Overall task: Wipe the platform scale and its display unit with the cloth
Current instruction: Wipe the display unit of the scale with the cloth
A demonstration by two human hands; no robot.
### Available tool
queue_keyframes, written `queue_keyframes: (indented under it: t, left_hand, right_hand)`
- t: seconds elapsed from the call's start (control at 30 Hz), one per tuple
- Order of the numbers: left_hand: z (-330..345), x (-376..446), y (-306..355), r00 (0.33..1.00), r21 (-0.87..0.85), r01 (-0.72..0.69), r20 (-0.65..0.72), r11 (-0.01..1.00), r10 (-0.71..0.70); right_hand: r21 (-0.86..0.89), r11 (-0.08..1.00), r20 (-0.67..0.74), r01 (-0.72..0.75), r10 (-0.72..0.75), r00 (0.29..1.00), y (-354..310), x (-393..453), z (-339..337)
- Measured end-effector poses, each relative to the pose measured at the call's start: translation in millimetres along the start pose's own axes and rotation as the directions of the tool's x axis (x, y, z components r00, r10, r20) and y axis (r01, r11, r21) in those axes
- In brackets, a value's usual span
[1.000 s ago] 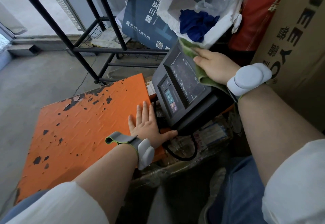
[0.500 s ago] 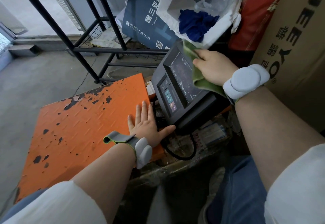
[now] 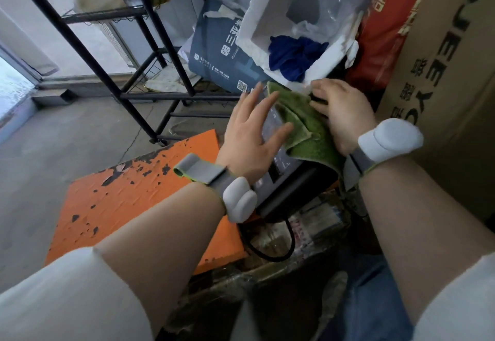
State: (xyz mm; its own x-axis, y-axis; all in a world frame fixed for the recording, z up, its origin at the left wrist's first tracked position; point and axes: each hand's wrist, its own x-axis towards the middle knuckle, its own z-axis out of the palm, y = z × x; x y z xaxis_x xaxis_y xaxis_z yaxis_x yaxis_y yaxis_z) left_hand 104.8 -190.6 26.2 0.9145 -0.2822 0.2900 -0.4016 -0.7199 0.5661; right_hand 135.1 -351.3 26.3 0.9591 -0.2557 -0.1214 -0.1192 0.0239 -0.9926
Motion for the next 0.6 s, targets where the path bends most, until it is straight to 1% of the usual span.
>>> queue_keyframes:
  t: [0.03,0.07,0.1,0.17,0.23,0.3,0.4,0.53,0.6]
  left_hand:
    - [1,8,9,0.995,0.046,-0.098,0.025,0.994,0.097]
    - [3,15,19,0.984,0.118,-0.169,0.082,0.979,0.16]
    - [6,19,26,0.97,0.215,-0.211,0.167,0.954,0.177]
    - [15,26,33,0.941,0.415,-0.241,0.323,0.877,0.106]
    - [23,30,37,0.919,0.529,-0.231,0.394,0.817,0.005]
    - [29,39,40,0.899,0.58,-0.222,0.434,0.784,-0.066]
    - [33,56,38,0.871,0.606,-0.202,0.47,0.77,-0.141]
    - [33,83,21,0.873,0.631,-0.129,0.439,0.765,-0.215]
    - [34,94,13,0.872,0.63,-0.105,0.431,0.77,-0.234]
  right_hand:
    - [0.112,0.993,-0.033,-0.046,0.05,0.998,0,2,-4]
    - [0.162,0.984,-0.057,-0.077,0.088,0.995,-1,3,-11]
    - [0.191,0.977,-0.081,-0.093,0.11,0.991,0,6,-15]
    - [0.196,0.976,-0.122,-0.096,0.122,0.985,3,9,-23]
    - [0.19,0.978,-0.157,-0.088,0.119,0.98,3,9,-25]
    - [0.169,0.98,-0.175,-0.101,0.131,0.976,4,12,-28]
    - [0.092,0.992,-0.191,-0.09,0.107,0.976,4,14,-28]
    - [0.058,0.996,-0.216,-0.062,0.074,0.974,5,16,-27]
    - [0.017,0.999,-0.204,-0.041,0.044,0.978,7,17,-27]
